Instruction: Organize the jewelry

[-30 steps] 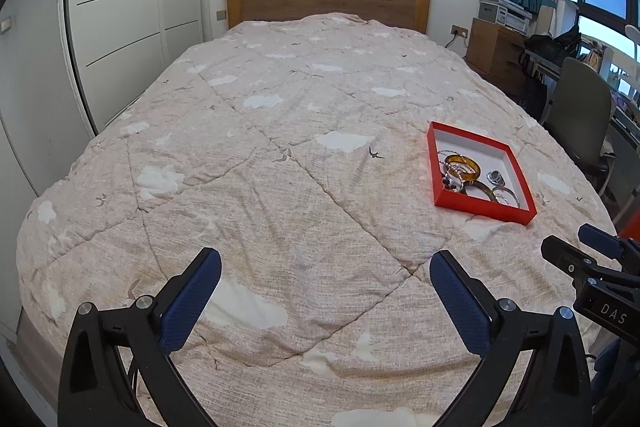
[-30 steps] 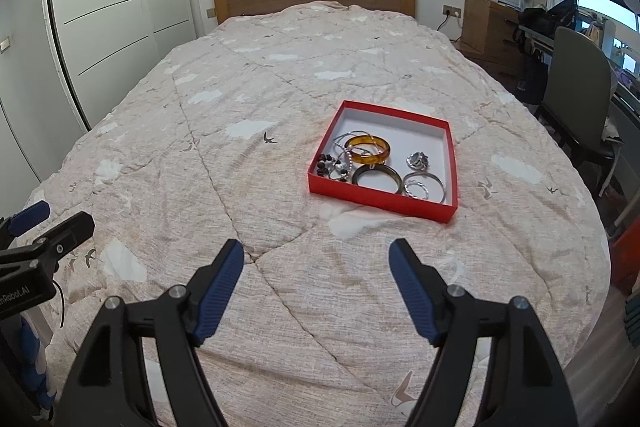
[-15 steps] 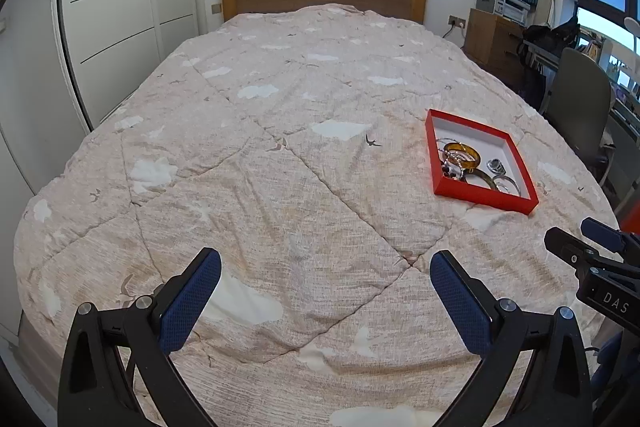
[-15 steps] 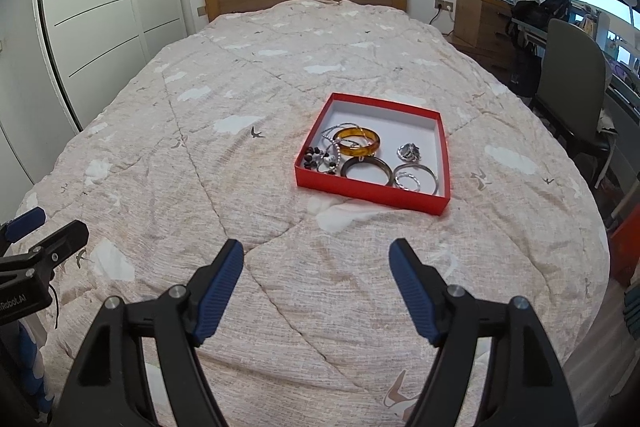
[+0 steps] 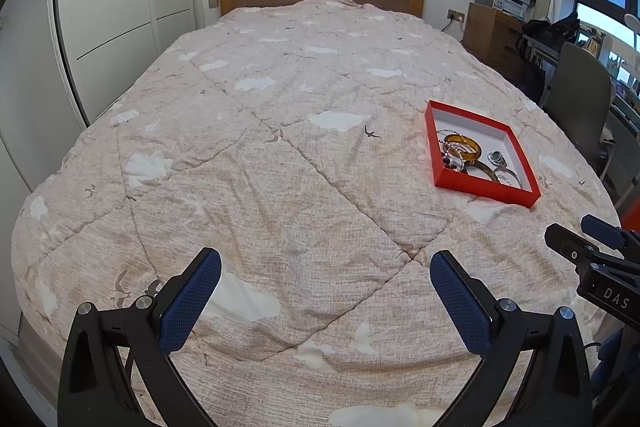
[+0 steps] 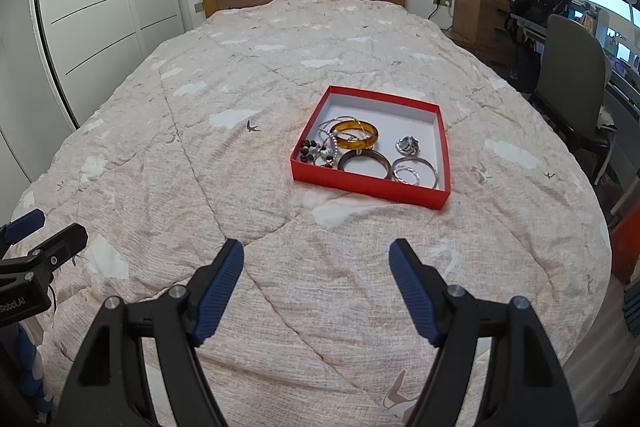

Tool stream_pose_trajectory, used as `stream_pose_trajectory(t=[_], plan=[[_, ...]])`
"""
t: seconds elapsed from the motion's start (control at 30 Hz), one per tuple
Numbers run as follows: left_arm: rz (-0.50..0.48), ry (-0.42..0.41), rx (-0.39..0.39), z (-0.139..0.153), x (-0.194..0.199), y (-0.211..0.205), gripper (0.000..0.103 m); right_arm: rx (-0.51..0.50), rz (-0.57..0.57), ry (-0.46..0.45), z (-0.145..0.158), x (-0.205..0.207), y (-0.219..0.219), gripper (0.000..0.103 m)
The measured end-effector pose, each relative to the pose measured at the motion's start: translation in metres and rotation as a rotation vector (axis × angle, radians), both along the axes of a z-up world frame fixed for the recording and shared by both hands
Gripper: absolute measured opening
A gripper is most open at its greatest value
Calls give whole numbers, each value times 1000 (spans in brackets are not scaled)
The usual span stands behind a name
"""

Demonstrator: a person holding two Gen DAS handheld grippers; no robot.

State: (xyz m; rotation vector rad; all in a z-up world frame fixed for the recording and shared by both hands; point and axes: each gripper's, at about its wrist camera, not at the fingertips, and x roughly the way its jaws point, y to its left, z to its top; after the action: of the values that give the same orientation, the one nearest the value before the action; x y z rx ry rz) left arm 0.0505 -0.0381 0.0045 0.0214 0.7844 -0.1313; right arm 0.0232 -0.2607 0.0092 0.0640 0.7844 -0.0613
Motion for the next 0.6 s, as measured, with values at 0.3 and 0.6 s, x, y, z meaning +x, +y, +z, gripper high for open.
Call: stream_pose_trajectory(t=[0.3, 0.6], plan=[[-2, 5, -1, -2, 1, 0, 103, -1, -12, -2, -2, 0, -3, 74], [-4, 13, 2, -7, 2, -1, 103, 1, -25, -4, -1, 0, -7, 74]])
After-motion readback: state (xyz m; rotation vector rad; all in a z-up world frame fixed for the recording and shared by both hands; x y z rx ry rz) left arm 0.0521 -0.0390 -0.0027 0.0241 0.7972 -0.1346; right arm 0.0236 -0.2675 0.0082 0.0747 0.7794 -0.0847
